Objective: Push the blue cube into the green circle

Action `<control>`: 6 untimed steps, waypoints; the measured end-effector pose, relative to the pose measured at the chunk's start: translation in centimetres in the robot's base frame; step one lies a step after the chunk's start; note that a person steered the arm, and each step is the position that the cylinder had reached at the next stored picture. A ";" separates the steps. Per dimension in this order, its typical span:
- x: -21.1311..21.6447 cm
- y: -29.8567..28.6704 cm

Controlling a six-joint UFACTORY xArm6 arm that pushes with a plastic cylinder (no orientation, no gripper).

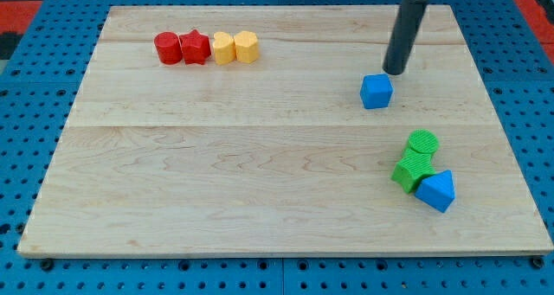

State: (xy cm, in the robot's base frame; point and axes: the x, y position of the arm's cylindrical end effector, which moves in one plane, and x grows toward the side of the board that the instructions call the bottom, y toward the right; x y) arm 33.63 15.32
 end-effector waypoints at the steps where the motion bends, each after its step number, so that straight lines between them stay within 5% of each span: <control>1: 0.0 -2.4; 6: 7.6 -1.4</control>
